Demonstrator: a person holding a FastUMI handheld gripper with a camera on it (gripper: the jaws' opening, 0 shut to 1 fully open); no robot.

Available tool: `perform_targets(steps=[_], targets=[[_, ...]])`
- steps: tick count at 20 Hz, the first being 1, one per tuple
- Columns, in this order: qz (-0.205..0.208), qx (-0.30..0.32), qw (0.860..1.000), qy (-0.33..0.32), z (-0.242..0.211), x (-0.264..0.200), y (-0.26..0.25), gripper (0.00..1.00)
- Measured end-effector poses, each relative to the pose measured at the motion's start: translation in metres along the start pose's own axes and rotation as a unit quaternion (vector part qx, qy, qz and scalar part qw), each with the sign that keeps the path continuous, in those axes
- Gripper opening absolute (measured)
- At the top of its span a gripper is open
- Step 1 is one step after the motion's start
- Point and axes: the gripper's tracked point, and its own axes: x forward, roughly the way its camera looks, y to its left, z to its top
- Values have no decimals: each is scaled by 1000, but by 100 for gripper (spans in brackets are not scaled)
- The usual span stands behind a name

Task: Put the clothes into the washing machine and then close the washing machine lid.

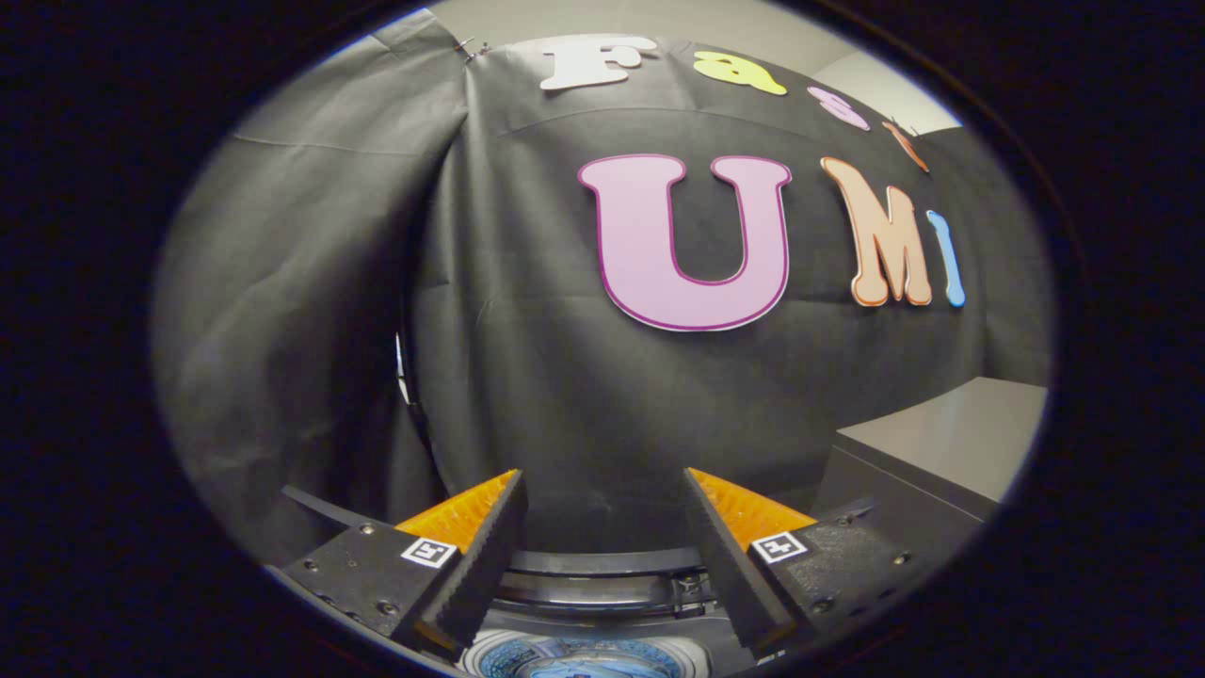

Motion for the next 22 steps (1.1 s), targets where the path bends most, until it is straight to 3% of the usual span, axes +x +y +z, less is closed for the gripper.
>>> perform_targets(steps=[22], targets=[[-2,3,1000,-25,-4,-7,-1,98]])
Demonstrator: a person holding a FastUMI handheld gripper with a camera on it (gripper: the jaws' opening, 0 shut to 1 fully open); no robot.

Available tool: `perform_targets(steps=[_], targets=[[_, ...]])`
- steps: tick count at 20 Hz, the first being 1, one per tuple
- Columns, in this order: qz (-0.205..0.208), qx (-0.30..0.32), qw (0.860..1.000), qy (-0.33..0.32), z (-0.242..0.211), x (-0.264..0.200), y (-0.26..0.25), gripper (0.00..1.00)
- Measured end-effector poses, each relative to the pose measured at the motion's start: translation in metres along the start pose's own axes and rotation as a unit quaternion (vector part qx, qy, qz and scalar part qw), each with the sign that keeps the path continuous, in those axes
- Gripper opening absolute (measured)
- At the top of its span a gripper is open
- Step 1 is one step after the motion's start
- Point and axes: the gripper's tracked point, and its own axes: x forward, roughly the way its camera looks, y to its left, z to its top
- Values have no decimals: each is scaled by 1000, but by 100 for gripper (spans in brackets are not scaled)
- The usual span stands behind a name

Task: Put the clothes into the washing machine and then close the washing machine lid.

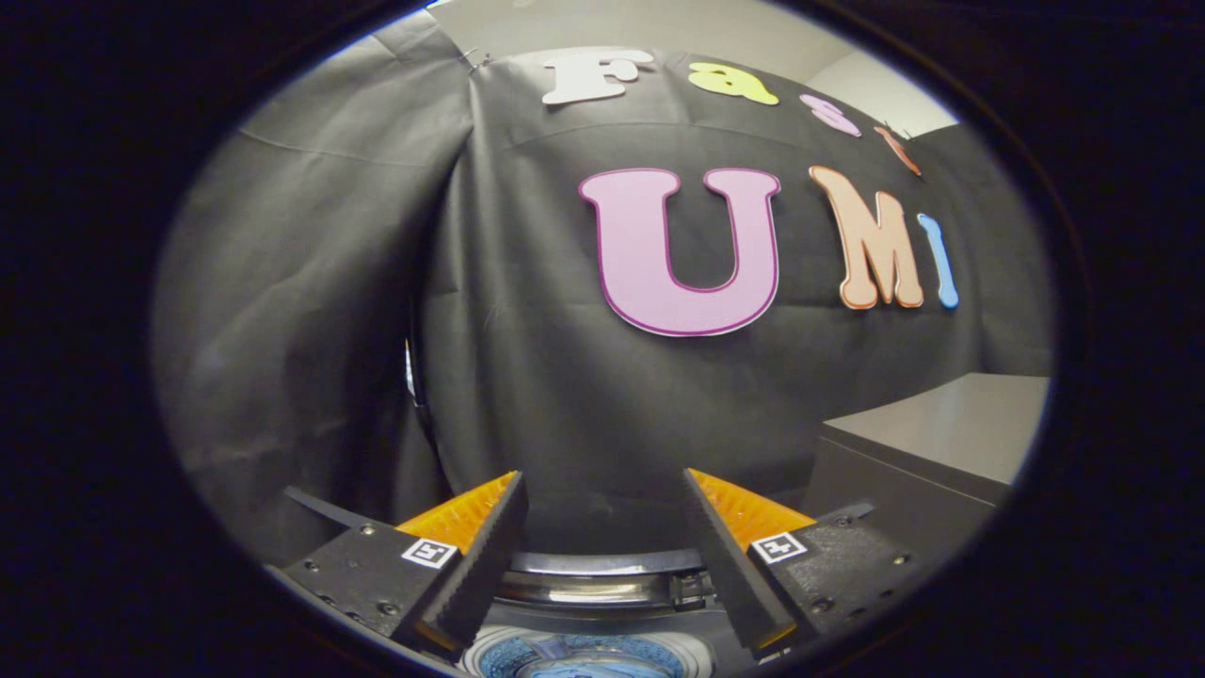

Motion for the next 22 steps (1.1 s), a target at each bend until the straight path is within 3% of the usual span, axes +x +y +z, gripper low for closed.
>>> perform_targets(steps=[12,15,18,22], targets=[[-7,4,1000,5,-6,-7,-3,97],[-24,14,997,66,-40,-24,-7,97],[-21,-3,997,79,-70,-48,-17,96],[-16,1,996,86,-79,-66,-19,97]])
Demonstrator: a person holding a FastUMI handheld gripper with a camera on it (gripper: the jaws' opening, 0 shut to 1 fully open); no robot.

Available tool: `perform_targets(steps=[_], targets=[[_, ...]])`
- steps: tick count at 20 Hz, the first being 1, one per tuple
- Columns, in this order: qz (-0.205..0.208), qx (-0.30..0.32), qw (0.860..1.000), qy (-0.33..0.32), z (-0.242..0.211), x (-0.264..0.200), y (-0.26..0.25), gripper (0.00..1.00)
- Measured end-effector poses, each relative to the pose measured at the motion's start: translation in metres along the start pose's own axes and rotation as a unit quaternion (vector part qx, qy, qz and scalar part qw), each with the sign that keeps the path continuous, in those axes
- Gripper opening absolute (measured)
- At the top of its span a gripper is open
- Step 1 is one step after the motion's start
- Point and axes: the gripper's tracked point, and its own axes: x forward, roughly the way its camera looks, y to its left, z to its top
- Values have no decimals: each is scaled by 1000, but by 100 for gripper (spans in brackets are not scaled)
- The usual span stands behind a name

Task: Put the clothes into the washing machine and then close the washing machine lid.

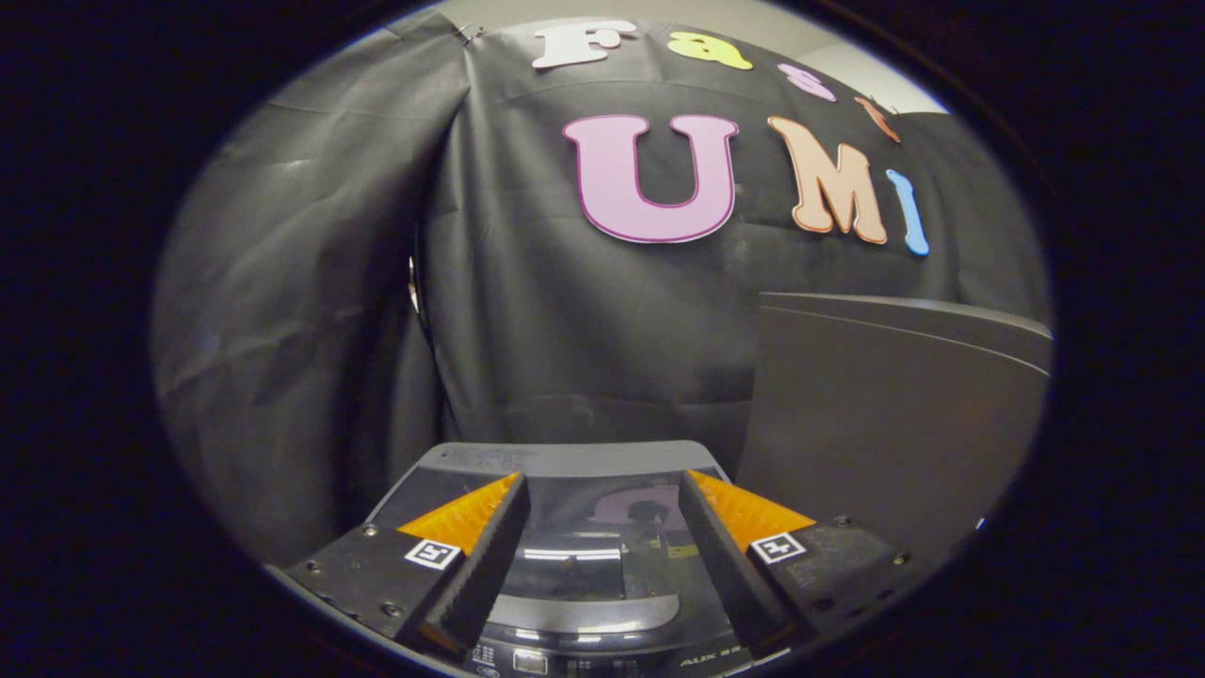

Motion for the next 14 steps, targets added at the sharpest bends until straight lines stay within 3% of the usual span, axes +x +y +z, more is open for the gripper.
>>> perform_targets(steps=[6,14], targets=[[9,-20,1000,-12,6,-31,3,96],[30,-12,998,-57,43,-120,-13,96]])
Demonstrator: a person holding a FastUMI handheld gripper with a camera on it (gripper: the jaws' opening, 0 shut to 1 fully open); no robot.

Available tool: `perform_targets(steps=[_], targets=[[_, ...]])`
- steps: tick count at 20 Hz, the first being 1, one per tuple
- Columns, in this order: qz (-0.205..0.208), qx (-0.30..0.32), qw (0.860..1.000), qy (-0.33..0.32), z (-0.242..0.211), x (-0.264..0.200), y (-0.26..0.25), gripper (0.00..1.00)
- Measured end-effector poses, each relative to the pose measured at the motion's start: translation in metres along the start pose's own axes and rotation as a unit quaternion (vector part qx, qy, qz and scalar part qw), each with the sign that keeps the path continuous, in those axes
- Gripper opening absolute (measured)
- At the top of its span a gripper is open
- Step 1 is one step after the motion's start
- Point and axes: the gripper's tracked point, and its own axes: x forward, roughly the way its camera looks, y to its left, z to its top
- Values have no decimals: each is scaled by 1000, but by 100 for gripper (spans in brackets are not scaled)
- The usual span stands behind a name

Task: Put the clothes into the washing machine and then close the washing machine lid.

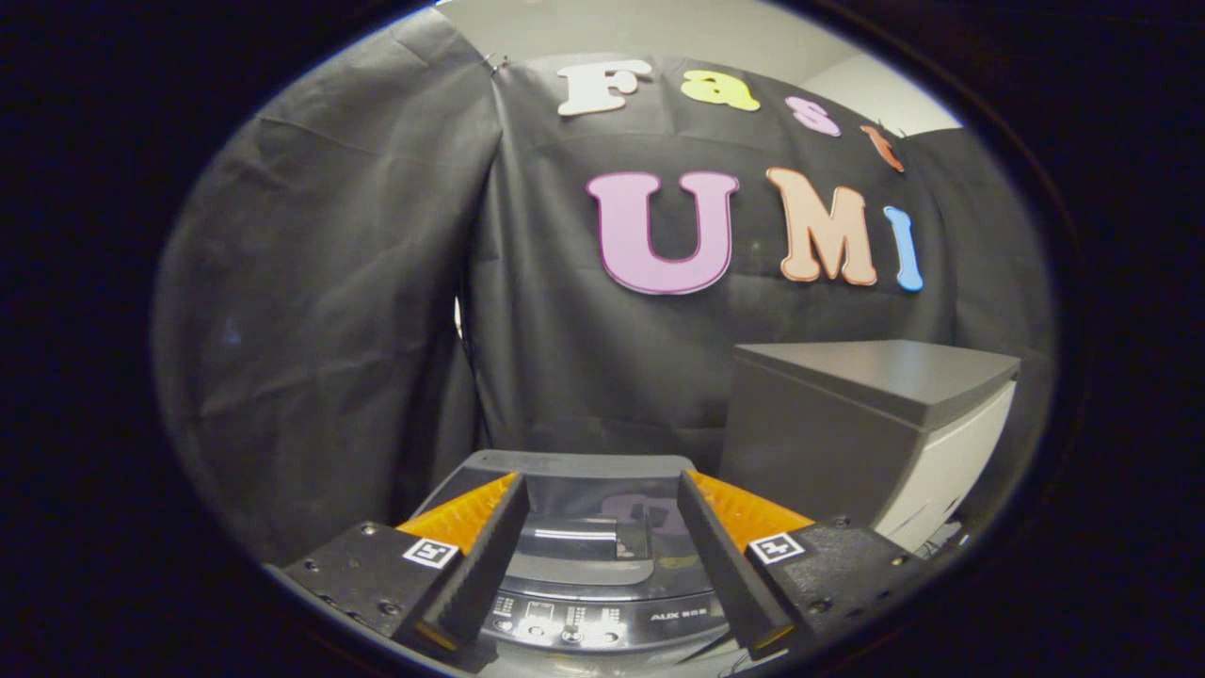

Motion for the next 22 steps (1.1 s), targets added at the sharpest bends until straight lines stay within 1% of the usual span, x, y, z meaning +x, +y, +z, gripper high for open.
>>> perform_targets(steps=[2,4,7,10,11,13,17,18,19,22], targets=[[-1,-4,1000,-11,16,-27,-14,97],[10,-4,1000,-24,34,-55,-27,97],[17,15,999,-38,56,-100,-54,97],[20,37,998,-56,75,-127,-77,96],[18,33,998,-55,77,-136,-83,96],[11,32,997,-73,90,-150,-98,96],[18,42,993,-104,91,-170,-109,96],[24,37,993,-109,85,-172,-110,96],[19,36,993,-110,79,-176,-114,96],[26,22,995,-99,56,-174,-122,96]])
